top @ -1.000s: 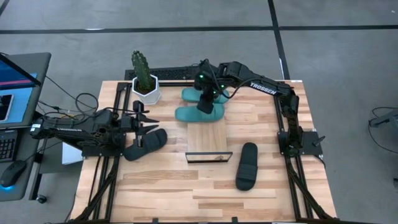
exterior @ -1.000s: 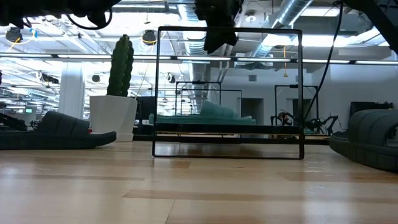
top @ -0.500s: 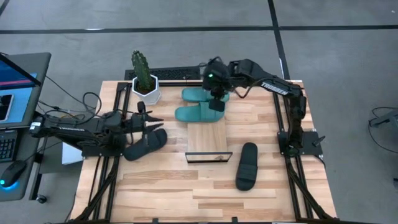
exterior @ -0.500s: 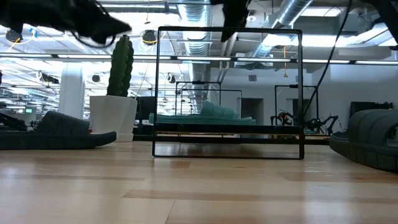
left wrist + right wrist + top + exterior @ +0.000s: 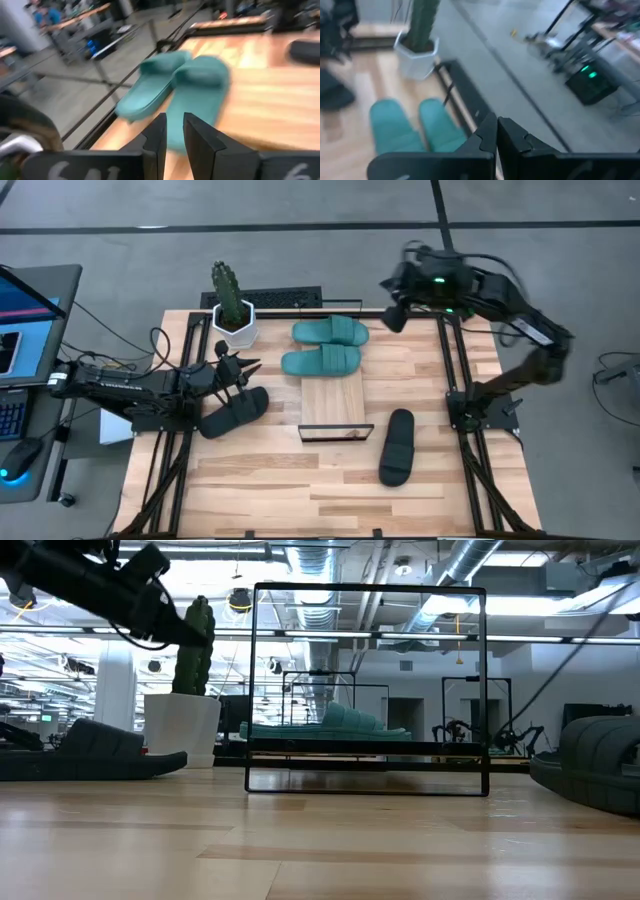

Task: Pick and place slides into the shelf
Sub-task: Put the green slide on the shelf

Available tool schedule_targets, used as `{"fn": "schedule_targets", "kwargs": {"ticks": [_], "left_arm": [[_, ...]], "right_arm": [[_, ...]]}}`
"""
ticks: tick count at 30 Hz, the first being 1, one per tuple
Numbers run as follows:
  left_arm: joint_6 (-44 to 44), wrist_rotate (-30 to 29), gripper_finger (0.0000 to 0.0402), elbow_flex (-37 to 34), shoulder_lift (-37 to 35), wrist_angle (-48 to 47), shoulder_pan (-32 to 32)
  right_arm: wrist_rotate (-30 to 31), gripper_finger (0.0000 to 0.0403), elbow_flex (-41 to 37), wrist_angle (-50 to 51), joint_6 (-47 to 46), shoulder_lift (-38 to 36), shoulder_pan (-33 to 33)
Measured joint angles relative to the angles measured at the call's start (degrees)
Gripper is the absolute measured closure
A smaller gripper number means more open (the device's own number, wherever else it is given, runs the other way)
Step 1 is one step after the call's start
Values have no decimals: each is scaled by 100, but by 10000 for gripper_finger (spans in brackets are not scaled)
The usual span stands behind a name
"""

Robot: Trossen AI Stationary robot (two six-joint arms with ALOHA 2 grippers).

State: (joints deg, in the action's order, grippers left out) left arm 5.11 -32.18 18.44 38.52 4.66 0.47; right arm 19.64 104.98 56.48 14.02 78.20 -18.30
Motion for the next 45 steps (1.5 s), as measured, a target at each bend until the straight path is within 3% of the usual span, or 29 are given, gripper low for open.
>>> {"fn": "schedule_targets", "kwargs": {"ticks": [3, 8, 15, 24, 30, 38, 45], "left_arm": [[-291, -351, 347, 0, 0, -321, 128], [-744, 10, 361, 0, 151, -872, 590], [-960, 434, 399, 126, 1097, -826, 1318], [-854, 1246, 400, 569, 2847, 154, 1521], [-819, 1687, 401, 977, 3640, 190, 1521], [-781, 1808, 401, 1355, 4283, 163, 1523], [-627, 1814, 401, 1560, 4325, 235, 1521]], "right_arm": [[-9, 403, -1193, -1028, 106, -839, -283], [-42, 403, -2829, -2290, 301, -1847, -721], [-433, 403, -3932, -2878, 443, -2436, -1135], [-499, 403, -4178, -2871, 401, -2499, -1242], [-545, 403, -4181, -2870, 401, -2499, -1164], [-631, 403, -4181, -2869, 401, -2499, -1161], [-632, 403, -4181, -2866, 398, -2499, -1161]]}}
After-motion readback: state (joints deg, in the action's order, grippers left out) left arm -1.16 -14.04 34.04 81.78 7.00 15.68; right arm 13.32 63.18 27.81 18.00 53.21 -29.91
